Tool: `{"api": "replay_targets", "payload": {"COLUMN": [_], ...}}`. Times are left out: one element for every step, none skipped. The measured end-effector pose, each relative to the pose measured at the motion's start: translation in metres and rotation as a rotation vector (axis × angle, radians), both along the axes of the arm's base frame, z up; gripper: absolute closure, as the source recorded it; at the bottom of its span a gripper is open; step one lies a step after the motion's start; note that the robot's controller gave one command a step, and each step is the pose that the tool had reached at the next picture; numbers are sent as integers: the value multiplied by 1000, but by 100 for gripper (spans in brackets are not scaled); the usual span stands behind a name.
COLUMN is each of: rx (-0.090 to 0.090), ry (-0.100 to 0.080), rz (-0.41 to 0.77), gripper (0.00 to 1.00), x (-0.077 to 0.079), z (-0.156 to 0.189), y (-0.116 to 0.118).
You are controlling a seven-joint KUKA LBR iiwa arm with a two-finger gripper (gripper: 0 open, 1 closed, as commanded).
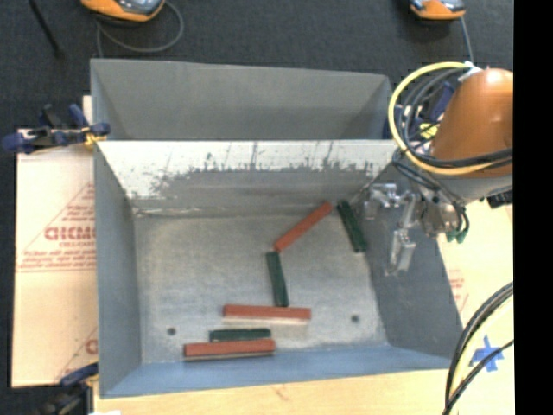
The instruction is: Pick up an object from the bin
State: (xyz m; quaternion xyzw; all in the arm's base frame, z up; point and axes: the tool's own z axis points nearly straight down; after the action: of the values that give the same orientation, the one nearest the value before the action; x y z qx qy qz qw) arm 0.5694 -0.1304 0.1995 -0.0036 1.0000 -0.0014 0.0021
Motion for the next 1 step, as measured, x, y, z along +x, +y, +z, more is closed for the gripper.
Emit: {"api": "replay_targets", "payload": {"rx": [2], "ry": [2], "rz": [91], "gripper": [0], "x": [82], "z": [-106], "y": [10]}}
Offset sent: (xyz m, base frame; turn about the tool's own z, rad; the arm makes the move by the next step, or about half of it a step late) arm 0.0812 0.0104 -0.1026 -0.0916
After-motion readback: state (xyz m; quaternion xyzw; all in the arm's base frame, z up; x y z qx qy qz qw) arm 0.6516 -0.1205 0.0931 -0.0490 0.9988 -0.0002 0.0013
